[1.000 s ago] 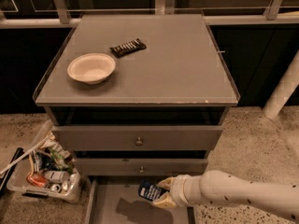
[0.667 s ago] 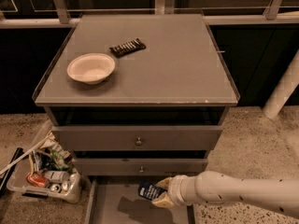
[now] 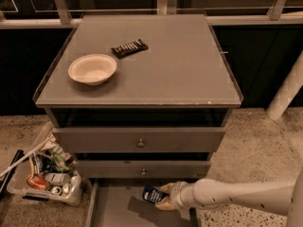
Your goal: Place rxbar blueberry into bottom drawer
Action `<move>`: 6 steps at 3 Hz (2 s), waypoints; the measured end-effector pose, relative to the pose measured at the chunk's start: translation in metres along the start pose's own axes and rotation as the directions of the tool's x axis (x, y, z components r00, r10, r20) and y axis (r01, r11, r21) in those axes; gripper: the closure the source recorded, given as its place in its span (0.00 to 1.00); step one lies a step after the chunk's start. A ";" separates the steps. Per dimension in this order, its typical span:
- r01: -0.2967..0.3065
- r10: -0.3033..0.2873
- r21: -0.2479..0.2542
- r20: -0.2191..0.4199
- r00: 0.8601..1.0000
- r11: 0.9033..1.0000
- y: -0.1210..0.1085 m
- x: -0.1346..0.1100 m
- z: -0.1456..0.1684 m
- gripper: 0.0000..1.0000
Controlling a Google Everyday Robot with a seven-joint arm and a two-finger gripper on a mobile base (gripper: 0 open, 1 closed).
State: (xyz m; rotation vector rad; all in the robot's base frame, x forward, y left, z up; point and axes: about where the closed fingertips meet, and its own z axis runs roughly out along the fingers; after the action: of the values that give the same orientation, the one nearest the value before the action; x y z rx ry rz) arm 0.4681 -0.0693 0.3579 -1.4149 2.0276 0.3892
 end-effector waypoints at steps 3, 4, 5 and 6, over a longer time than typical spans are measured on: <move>-0.019 0.019 -0.002 0.059 0.998 1.000 -0.009 0.064 0.058 1.00; -0.043 0.044 -0.019 0.046 0.998 0.999 -0.006 0.074 0.072 1.00; -0.062 0.063 -0.033 0.028 0.998 0.998 -0.001 0.092 0.097 1.00; -0.070 0.072 -0.038 0.033 0.997 0.997 0.003 0.105 0.116 1.00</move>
Offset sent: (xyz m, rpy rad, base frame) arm 0.0177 -0.0345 -0.1234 0.0897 -0.0212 -0.0068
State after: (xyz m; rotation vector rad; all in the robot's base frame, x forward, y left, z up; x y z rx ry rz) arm 0.4795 -0.0802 0.2018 -1.3514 2.0567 0.4798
